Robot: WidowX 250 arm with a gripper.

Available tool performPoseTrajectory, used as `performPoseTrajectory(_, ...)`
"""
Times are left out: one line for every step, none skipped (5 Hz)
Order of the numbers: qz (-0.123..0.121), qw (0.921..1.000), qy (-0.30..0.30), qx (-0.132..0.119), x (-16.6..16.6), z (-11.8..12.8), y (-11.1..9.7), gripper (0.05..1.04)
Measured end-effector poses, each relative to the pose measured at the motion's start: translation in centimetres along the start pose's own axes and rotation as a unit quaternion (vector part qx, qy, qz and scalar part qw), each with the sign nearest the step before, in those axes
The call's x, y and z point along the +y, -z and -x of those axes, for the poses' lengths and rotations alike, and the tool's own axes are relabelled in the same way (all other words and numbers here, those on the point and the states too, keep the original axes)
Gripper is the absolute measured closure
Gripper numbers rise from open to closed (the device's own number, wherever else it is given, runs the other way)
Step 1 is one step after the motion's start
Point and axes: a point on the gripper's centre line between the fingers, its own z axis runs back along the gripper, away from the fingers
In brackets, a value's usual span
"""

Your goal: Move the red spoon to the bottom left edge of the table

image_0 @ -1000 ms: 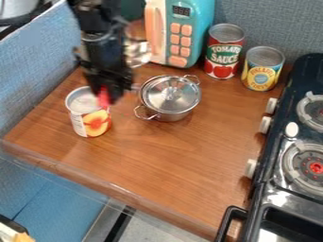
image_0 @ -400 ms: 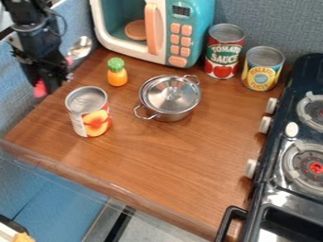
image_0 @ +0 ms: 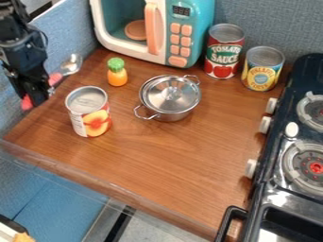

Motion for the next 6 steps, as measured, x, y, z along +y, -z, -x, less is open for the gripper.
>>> performPoseTrajectory(-0.003, 0.9995, 0.029, 0.013, -0.3, 0.3, 1.6, 0.662)
performPoseTrajectory(0.018, 0.996, 0.087, 0.011, -3.1, -0.2, 2.5, 0.662)
performPoseTrajectory(0.025, 0.9907, 0.134, -0.009, -5.5, 0.4, 1.0, 0.662)
performPoseTrajectory(0.028, 0.9854, 0.164, -0.033, -7.9, 1.1, -1.5, 0.662)
performPoseTrajectory(0.028, 0.9822, 0.184, -0.028, -10.6, 2.0, -2.5, 0.662)
performPoseTrajectory(0.044, 0.9809, 0.189, -0.017, -13.9, 2.9, -2.6, 0.662)
